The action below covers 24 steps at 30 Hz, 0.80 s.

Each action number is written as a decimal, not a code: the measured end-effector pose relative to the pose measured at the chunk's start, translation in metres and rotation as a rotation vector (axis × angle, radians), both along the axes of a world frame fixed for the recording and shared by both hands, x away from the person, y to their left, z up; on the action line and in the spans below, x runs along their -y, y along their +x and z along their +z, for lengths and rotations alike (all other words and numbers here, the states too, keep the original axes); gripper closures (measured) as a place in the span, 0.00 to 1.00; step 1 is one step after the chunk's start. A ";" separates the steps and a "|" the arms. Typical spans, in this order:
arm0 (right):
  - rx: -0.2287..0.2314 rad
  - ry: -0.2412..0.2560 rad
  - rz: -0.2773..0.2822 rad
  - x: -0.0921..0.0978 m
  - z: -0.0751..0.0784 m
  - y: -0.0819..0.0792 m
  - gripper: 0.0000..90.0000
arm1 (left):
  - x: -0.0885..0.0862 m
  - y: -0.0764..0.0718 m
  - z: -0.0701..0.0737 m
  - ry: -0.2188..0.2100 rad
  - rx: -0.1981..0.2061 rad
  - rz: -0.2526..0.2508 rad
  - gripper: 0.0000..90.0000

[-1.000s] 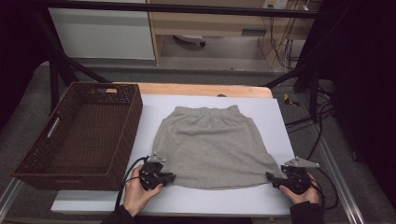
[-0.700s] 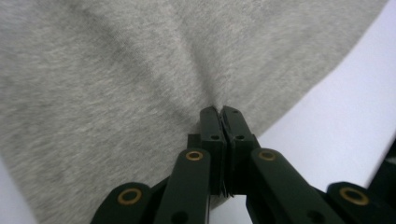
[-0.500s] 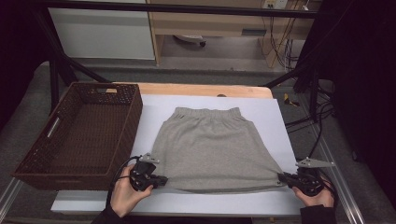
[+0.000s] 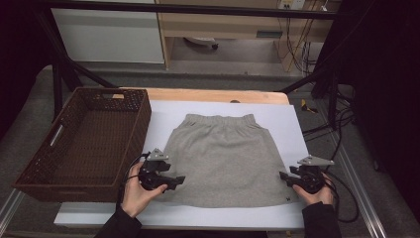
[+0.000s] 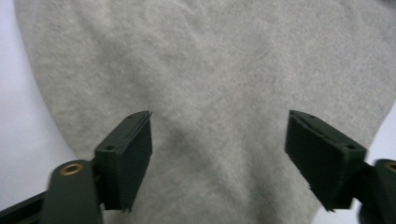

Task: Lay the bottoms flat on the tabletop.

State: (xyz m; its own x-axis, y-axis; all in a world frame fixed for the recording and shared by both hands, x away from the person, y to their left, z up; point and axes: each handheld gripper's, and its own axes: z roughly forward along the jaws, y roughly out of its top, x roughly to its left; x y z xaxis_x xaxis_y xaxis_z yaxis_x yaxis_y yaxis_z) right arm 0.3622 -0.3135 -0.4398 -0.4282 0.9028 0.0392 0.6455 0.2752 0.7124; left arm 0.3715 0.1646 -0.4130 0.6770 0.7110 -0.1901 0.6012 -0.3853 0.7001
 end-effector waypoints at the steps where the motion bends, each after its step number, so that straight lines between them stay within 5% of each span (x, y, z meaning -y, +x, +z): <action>1: -0.007 -0.008 -0.002 -0.001 -0.001 0.003 0.62 | -0.001 0.001 0.000 -0.007 0.004 0.003 0.20; 4: -0.041 -0.013 0.006 -0.003 -0.007 0.012 0.77 | -0.004 0.002 -0.003 -0.016 0.009 0.008 0.16; 6: -0.041 -0.005 0.009 -0.002 -0.007 0.013 0.95 | -0.006 0.001 -0.004 -0.017 0.015 0.008 0.15; 8: -0.051 -0.002 0.004 0.000 -0.006 0.014 0.97 | -0.008 -0.001 -0.004 -0.020 0.014 0.006 0.14; 19: -0.009 -0.034 -0.030 0.017 -0.007 0.016 0.96 | -0.013 -0.003 -0.008 -0.010 0.017 0.017 0.14; 24: 0.041 0.001 -0.023 0.009 0.000 0.010 0.72 | -0.016 -0.003 -0.006 -0.012 0.028 0.017 0.12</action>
